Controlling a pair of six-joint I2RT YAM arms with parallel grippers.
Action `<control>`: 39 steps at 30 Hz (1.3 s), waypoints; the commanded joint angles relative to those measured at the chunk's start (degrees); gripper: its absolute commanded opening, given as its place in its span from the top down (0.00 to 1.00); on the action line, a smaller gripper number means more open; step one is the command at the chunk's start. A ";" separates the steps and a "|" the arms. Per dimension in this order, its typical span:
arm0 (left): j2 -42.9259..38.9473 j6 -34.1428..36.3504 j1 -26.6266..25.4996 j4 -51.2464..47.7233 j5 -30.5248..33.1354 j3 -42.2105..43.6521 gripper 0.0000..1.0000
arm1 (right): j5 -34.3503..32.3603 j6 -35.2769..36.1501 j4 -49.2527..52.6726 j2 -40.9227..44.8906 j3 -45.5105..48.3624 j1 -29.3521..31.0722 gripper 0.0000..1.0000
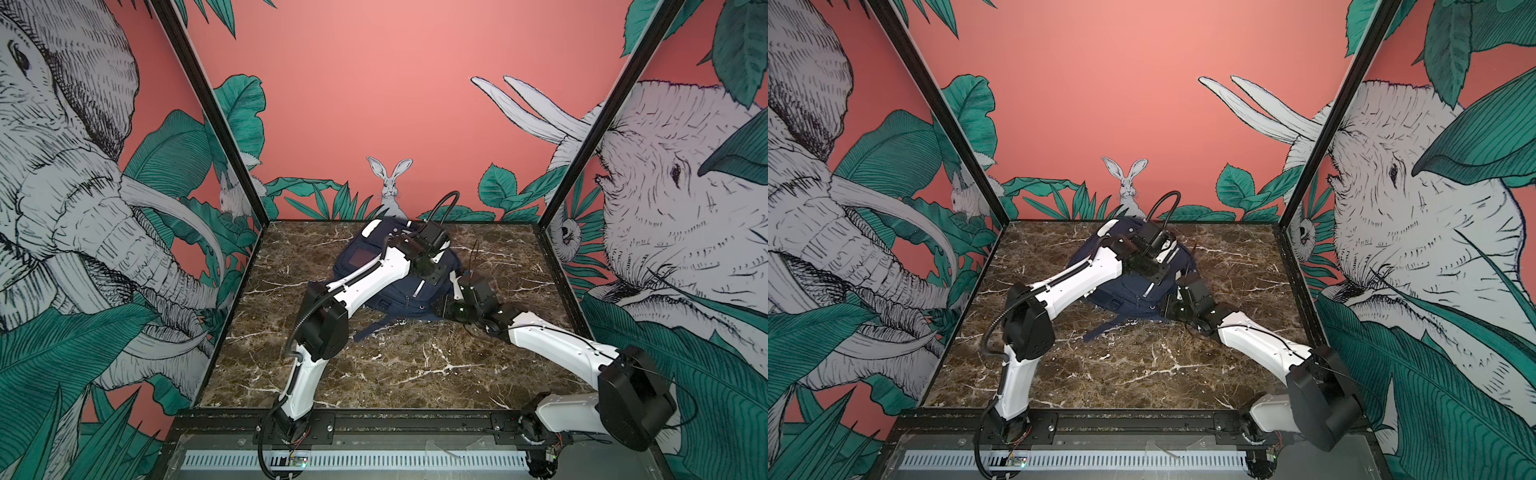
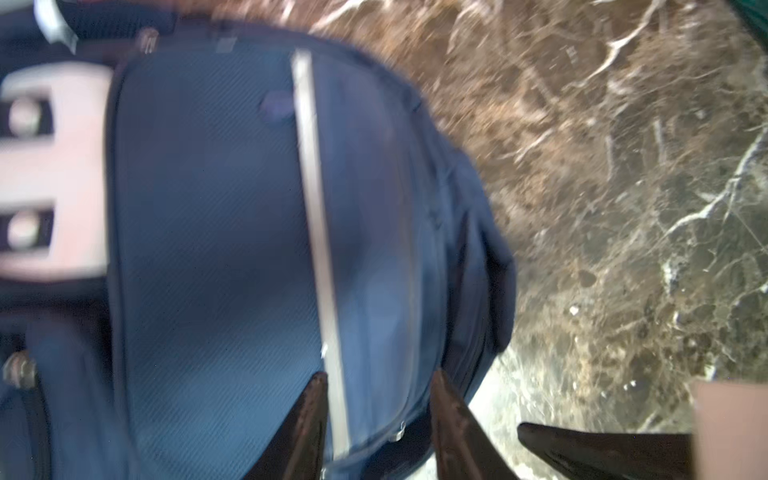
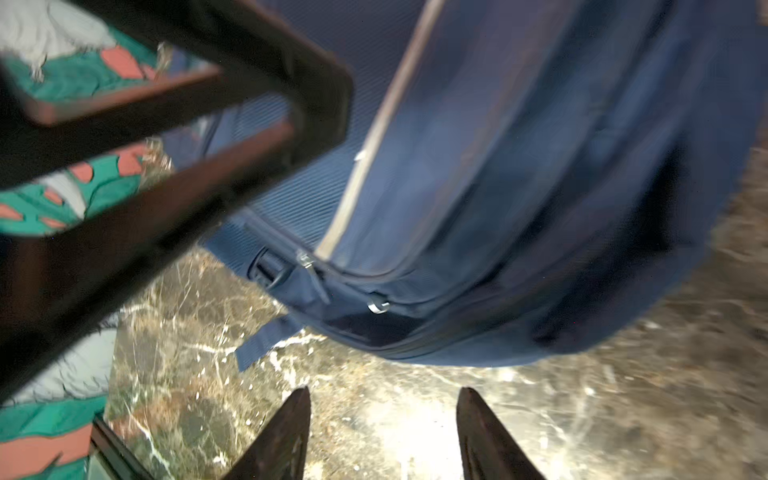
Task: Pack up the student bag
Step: 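Grasp the backpack's zipper pull with the right gripper while left holds the bag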
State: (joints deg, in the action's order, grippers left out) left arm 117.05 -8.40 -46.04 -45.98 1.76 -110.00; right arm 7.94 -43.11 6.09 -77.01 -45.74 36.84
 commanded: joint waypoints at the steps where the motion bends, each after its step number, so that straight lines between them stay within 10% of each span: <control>1: -9.79 -1.84 3.60 3.88 0.74 7.96 0.54 | -4.02 2.34 -0.58 -2.24 -2.52 2.14 0.48; 13: -12.05 -9.77 12.40 12.26 -8.98 21.79 0.48 | -5.39 4.89 1.69 -19.29 -15.86 8.51 0.67; 39: -12.30 -18.62 12.82 19.47 -16.03 33.41 0.44 | -9.94 8.19 3.11 -30.85 -23.63 8.34 0.87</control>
State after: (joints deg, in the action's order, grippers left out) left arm 106.06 -25.43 -33.19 -27.77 -12.88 -77.45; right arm 0.47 -35.70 9.69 -107.20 -68.31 45.71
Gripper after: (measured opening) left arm 0.565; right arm 0.138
